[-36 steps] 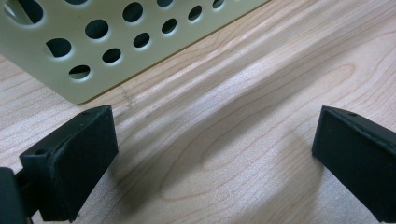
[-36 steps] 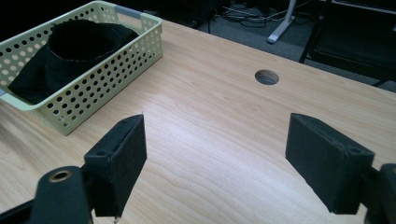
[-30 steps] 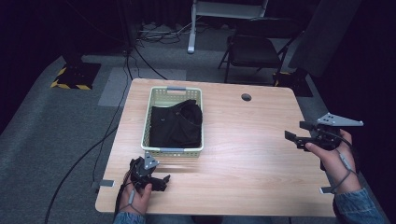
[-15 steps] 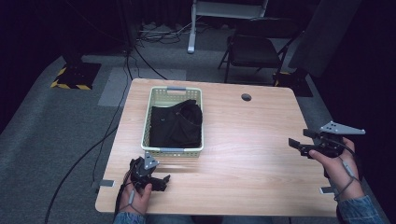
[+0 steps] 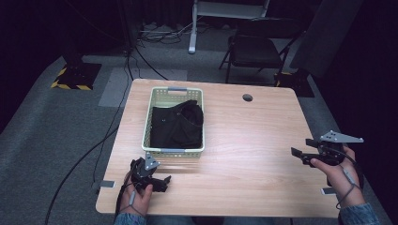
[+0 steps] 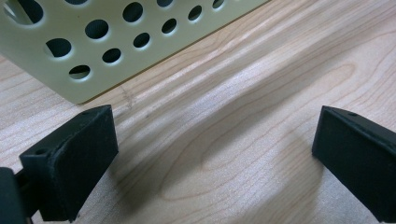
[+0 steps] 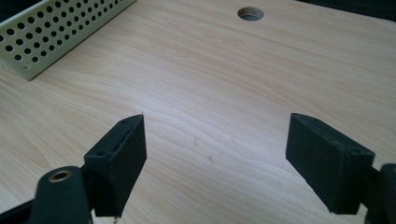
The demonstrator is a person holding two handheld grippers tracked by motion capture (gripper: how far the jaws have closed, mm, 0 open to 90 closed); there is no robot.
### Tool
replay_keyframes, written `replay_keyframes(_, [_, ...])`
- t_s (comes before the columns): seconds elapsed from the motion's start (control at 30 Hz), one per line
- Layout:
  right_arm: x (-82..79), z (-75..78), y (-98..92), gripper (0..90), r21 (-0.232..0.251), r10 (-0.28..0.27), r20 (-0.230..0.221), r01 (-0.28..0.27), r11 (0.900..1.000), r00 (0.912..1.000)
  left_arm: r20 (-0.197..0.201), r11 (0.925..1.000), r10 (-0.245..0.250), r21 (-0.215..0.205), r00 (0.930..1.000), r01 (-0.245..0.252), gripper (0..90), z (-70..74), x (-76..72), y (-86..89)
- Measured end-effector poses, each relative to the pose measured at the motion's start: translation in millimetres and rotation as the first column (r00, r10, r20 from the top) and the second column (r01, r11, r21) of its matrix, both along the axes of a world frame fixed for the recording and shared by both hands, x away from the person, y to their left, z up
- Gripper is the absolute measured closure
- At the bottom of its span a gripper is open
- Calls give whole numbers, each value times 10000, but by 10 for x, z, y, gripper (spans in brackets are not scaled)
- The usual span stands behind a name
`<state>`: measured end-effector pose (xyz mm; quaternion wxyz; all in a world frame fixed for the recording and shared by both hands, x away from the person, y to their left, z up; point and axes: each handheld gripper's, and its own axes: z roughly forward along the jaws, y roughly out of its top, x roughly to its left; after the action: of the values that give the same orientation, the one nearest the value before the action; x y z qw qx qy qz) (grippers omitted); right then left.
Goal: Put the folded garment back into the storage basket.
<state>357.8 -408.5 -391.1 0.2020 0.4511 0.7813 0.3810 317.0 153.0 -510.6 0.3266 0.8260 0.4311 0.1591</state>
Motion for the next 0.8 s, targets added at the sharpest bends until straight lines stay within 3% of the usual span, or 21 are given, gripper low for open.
replay_keyframes(0.8, [-123, -465, -146, 201, 20, -284, -875, 287, 9996, 9958, 1, 10000, 3, -2, 10000, -3, 2, 0, 0, 0])
